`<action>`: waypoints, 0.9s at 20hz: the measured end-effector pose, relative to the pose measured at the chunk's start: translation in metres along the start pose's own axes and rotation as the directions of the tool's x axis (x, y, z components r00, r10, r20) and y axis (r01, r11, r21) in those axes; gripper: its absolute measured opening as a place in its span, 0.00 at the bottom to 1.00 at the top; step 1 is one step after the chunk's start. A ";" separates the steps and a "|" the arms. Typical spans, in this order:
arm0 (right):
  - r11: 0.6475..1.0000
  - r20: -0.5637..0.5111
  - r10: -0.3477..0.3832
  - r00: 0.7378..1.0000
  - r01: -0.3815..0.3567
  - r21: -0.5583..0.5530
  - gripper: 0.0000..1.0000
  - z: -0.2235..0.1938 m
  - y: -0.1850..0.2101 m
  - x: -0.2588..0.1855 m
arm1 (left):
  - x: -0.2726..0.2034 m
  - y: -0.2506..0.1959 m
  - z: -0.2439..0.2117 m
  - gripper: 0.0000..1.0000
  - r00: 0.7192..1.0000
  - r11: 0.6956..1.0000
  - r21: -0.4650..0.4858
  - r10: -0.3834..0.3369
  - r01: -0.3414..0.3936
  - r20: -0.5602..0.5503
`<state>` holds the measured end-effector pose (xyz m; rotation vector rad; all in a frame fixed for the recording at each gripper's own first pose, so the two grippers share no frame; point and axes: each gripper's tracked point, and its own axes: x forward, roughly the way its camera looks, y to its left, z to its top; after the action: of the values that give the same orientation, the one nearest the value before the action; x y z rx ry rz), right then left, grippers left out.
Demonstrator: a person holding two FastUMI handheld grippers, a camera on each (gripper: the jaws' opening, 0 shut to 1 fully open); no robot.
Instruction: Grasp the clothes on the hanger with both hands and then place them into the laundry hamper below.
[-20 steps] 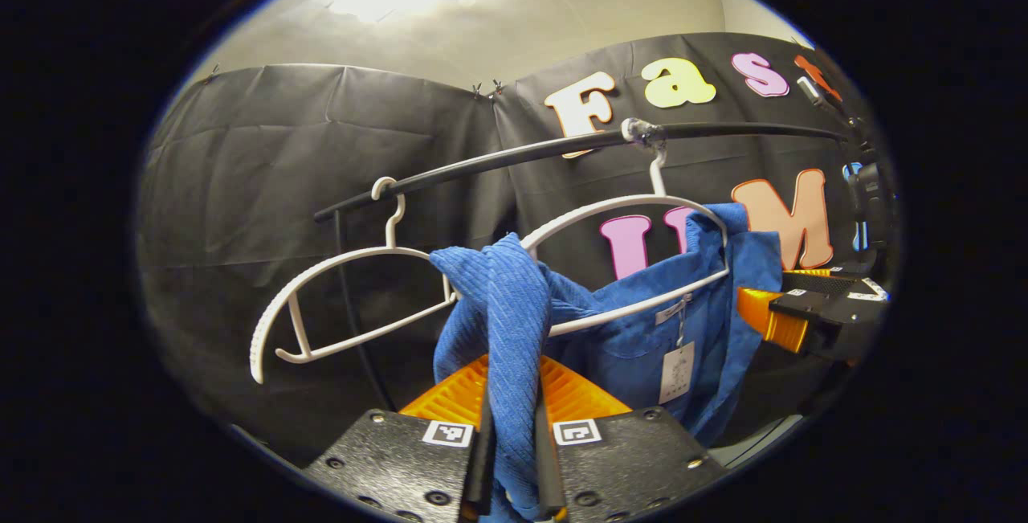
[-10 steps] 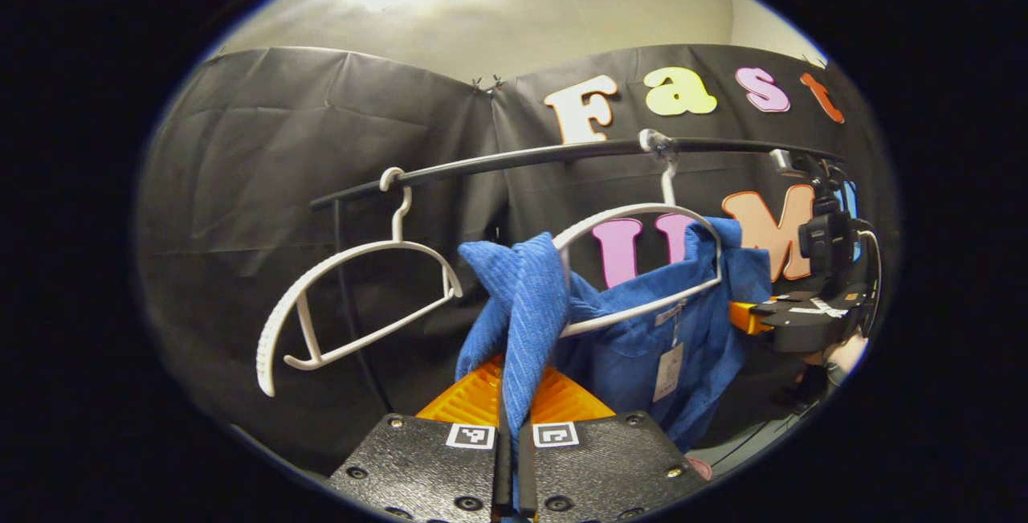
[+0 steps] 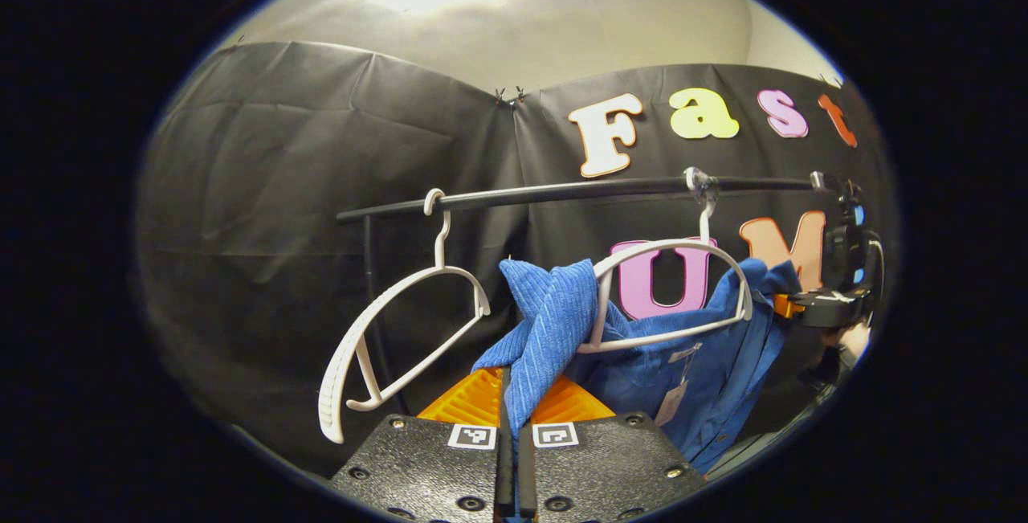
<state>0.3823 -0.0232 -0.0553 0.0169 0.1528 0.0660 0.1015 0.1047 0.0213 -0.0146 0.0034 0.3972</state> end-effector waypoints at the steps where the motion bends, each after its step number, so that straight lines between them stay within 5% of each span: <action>1: 1.000 -0.003 -0.003 1.000 0.003 -0.009 0.08 0.000 -0.002 0.004 | 0.000 0.001 0.002 0.02 1.000 1.000 -0.007 -0.010 0.010 -0.001; 9: 0.998 -0.035 0.026 0.999 -0.028 -0.057 0.08 -0.023 0.009 0.023 | -0.004 0.004 0.030 0.02 0.986 0.982 -0.122 -0.129 0.141 0.103; 14: 0.995 -0.054 0.076 0.996 -0.079 -0.055 0.08 -0.036 0.031 0.027 | -0.013 0.013 0.057 0.02 0.966 0.943 -0.237 -0.197 0.233 0.167; 18: 0.994 -0.070 0.082 0.994 -0.087 -0.061 0.08 -0.044 0.037 0.033 | -0.019 0.003 0.051 0.02 0.942 0.873 -0.354 -0.312 0.334 0.120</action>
<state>0.4057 0.0165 -0.1031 -0.0429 0.2178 0.1559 0.0825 0.1005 0.0727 -0.3744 -0.1318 0.0554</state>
